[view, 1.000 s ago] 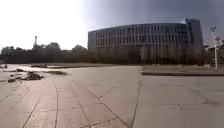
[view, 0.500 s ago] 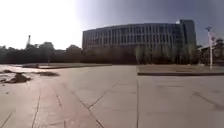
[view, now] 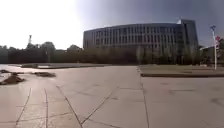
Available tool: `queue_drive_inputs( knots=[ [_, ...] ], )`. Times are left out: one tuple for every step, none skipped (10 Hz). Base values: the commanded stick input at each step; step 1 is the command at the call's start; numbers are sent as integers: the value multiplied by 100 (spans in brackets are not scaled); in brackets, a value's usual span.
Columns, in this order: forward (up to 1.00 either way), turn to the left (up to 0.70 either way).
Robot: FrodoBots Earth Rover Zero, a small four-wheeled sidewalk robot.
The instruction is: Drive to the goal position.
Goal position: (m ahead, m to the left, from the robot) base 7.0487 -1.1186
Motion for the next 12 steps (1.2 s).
queue_drive_inputs(
  knots=[
    [70,-34],
    [70,-26],
    [70,-14],
    [70,-1],
    [70,1],
    [70,1],
    [70,1],
    [70,1],
    [70,1],
    [70,1],
    [70,1],
    [70,1]
  ],
)
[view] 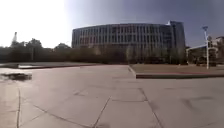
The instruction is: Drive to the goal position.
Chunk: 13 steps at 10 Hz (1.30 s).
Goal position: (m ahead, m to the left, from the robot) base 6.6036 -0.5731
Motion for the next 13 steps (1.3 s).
queue_drive_inputs(
  knots=[
    [70,1],
    [70,1],
    [70,1],
    [70,1],
    [70,1],
    [70,1],
    [70,1],
    [70,1],
    [70,1],
    [70,1],
    [70,1],
    [70,1],
    [70,-9]
  ],
)
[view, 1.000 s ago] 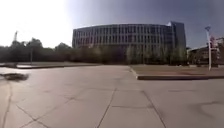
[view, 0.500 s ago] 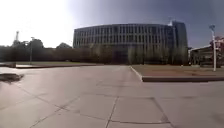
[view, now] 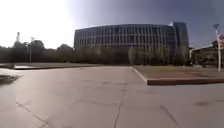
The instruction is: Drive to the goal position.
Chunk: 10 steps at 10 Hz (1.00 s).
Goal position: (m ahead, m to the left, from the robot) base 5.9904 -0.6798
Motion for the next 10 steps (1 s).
queue_drive_inputs(
  knots=[
    [70,-34],
    [70,-34],
    [70,-22],
    [70,-7],
    [70,1],
    [70,1],
    [70,1],
    [70,1],
    [70,1],
    [70,1]
  ],
)
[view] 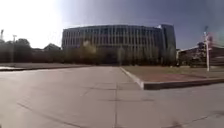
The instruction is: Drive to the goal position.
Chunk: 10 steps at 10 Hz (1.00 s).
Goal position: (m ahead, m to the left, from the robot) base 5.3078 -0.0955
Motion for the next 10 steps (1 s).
queue_drive_inputs(
  knots=[
    [70,1],
    [70,1],
    [70,1],
    [70,1],
    [70,1],
    [70,1],
    [70,1],
    [70,1],
    [70,1],
    [70,1]
  ],
)
